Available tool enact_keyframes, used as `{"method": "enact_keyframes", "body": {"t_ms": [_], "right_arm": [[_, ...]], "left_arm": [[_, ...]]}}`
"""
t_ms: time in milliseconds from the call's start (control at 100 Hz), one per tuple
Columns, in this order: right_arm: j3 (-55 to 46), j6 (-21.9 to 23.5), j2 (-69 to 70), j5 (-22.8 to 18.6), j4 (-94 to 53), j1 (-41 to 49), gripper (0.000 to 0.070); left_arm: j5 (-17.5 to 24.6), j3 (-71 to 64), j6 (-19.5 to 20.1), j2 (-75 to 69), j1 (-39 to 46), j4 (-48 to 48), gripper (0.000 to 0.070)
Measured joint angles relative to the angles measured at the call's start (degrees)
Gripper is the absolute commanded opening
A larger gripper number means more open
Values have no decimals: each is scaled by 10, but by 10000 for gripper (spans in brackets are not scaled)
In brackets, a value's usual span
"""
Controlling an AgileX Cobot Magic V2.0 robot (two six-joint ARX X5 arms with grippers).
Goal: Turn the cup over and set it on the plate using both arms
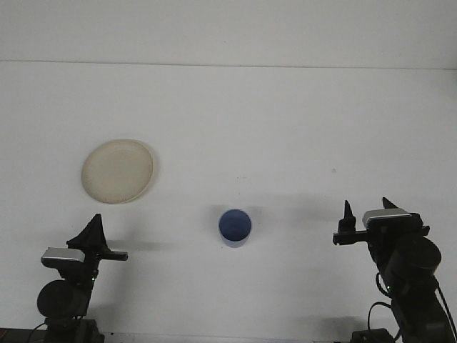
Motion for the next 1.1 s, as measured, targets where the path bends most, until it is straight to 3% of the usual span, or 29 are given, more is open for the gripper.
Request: {"method": "enact_keyframes", "body": {"t_ms": [340,570,1100], "right_arm": [[0,0,0,0,0,0,531],[0,0,0,0,0,0,531],[0,0,0,0,0,0,531]], "left_arm": [[0,68,-6,3,0,-51,12],[0,210,-13,72,0,-213,11],[0,577,-12,414,0,-556,12]]}}
